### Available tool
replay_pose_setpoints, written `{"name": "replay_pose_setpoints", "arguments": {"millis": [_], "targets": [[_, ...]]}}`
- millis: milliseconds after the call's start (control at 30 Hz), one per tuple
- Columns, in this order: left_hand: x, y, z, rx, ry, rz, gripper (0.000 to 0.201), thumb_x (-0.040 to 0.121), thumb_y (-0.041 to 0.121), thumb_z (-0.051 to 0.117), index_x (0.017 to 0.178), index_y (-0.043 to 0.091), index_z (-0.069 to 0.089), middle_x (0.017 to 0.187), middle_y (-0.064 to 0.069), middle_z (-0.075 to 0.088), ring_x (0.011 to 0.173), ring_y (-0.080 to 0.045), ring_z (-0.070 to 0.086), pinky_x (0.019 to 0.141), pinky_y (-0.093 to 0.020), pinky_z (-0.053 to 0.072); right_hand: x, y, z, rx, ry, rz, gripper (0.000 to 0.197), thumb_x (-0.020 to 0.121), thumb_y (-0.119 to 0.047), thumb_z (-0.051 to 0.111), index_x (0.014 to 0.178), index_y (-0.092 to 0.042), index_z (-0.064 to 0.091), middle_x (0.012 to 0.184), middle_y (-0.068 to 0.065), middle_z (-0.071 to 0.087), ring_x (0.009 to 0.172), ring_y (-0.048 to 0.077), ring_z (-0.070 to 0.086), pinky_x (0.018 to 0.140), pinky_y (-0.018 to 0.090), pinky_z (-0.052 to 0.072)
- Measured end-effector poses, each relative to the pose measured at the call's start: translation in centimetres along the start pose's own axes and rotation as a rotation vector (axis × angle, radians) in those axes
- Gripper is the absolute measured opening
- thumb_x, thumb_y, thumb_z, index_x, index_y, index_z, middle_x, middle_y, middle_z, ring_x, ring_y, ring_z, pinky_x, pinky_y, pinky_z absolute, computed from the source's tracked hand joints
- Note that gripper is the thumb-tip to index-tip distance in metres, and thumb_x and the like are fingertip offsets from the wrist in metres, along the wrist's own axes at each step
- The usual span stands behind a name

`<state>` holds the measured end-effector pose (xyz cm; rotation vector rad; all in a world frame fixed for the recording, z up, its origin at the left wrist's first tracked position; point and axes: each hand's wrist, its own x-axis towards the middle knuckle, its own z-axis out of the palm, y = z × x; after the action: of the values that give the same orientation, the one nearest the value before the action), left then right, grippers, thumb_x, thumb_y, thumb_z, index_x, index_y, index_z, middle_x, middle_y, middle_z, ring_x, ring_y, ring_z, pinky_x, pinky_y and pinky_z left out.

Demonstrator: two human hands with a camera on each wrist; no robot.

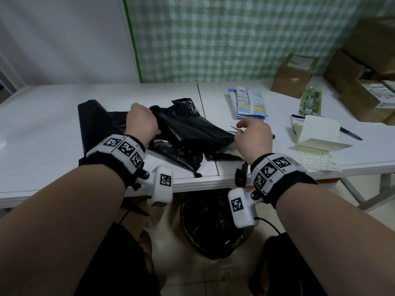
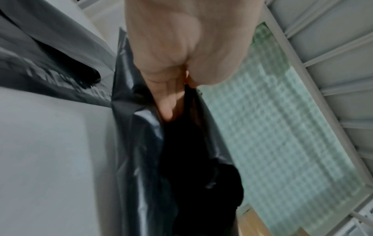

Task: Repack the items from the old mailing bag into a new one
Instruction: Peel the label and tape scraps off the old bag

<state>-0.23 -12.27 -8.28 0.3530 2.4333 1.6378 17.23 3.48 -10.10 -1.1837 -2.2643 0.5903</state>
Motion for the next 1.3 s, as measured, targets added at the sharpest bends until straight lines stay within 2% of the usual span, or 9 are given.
{"name": "replay_pose_setpoints", "arguments": {"millis": [133, 233, 467, 600, 700, 867, 1033, 1133, 1300], "targets": [[3.1, -0.6, 1.1, -0.089, 0.066, 0.056, 0.027, 0.078, 0.035, 0.033, 0.089, 0.016, 0.048, 0.103, -0.024, 0.061, 0.095, -0.041, 0.062, 0.084, -0.05, 0.055, 0.4, 0.2, -0.1, -0.013, -0.053, 0.017, 0.033, 0.087, -0.011, 0.048, 0.112, -0.021, 0.067, 0.116, 0.004, 0.065, 0.114, 0.022, 0.053, 0.077, 0.023, 0.033], [4.1, 0.4, 1.5, -0.076, 0.076, 0.078, 0.01, 0.078, 0.036, 0.034, 0.074, 0.028, 0.039, 0.09, -0.015, 0.057, 0.098, -0.041, 0.061, 0.085, -0.051, 0.054, 0.9, 0.1, 0.1, 0.007, -0.093, -0.003, 0.032, 0.086, -0.012, 0.05, 0.112, -0.019, 0.067, 0.116, 0.005, 0.066, 0.112, 0.022, 0.055, 0.082, 0.022, 0.038], [2.8, 6.0, 2.6, -0.265, 0.048, 0.21, 0.009, 0.098, 0.017, 0.029, 0.092, 0.015, 0.036, 0.083, 0.008, 0.039, 0.079, -0.011, 0.049, 0.078, -0.037, 0.056, 3.4, -1.9, 1.3, -0.025, -0.358, -0.053, 0.029, 0.085, -0.011, 0.054, 0.11, -0.018, 0.067, 0.117, 0.003, 0.064, 0.11, 0.022, 0.057, 0.086, 0.025, 0.043], [4.4, 6.5, 3.3, -0.419, 0.012, 0.168, 0.025, 0.098, 0.015, 0.029, 0.076, 0.026, 0.033, 0.091, 0.006, 0.042, 0.095, -0.017, 0.053, 0.078, -0.034, 0.055, 4.9, -3.2, 2.4, -0.015, -0.37, -0.061, 0.029, 0.085, -0.013, 0.054, 0.111, -0.019, 0.067, 0.117, 0.002, 0.064, 0.109, 0.021, 0.057, 0.086, 0.025, 0.044], [5.7, 5.4, 4.2, -0.472, -0.07, -0.007, 0.017, 0.098, 0.014, 0.029, 0.086, 0.021, 0.04, 0.112, -0.005, 0.048, 0.108, -0.027, 0.057, 0.078, -0.038, 0.055, 5.7, -3.7, 3.2, -0.007, -0.388, -0.05, 0.029, 0.086, -0.015, 0.055, 0.113, -0.02, 0.066, 0.12, 0.001, 0.064, 0.111, 0.021, 0.057, 0.087, 0.024, 0.043], [5.8, 2.5, 3.7, 0.109, -0.521, -0.165, 0.034, 0.094, 0.01, 0.045, 0.127, 0.018, 0.044, 0.13, -0.011, 0.048, 0.101, -0.019, 0.046, 0.084, -0.034, 0.049, 5.9, -3.8, 4.0, 0.04, -0.419, -0.065, 0.027, 0.088, -0.013, 0.054, 0.111, -0.016, 0.067, 0.119, 0.001, 0.064, 0.112, 0.02, 0.056, 0.084, 0.02, 0.038], [5.9, 0.9, 0.6, 0.742, -0.386, 0.117, 0.024, 0.088, 0.018, 0.053, 0.102, 0.0, 0.062, 0.099, -0.015, 0.06, 0.098, -0.03, 0.057, 0.081, -0.033, 0.044, 5.1, -3.5, 4.8, 0.08, -0.444, -0.028, 0.022, 0.087, -0.014, 0.054, 0.102, -0.019, 0.069, 0.115, 0.0, 0.066, 0.109, 0.019, 0.058, 0.085, 0.023, 0.042], [5.7, -0.6, -2.1, 1.003, -0.408, 0.002, 0.026, 0.075, 0.026, 0.064, 0.088, 0.003, 0.062, 0.095, -0.011, 0.065, 0.093, -0.028, 0.062, 0.073, -0.031, 0.049, 4.1, -3.7, 4.8, 0.145, -0.44, -0.015, 0.022, 0.087, -0.013, 0.052, 0.099, -0.017, 0.07, 0.111, -0.002, 0.067, 0.107, 0.017, 0.058, 0.084, 0.022, 0.042], [4.7, -3.4, -4.4, 1.193, -0.389, -0.083, 0.044, 0.08, 0.036, 0.066, 0.106, 0.001, 0.059, 0.109, -0.012, 0.063, 0.104, -0.029, 0.059, 0.083, -0.032, 0.049, 2.3, -4.6, 4.4, 0.213, -0.474, -0.036, 0.016, 0.086, -0.009, 0.053, 0.088, -0.011, 0.07, 0.098, 0.002, 0.067, 0.096, 0.019, 0.059, 0.078, 0.023, 0.044]]}}
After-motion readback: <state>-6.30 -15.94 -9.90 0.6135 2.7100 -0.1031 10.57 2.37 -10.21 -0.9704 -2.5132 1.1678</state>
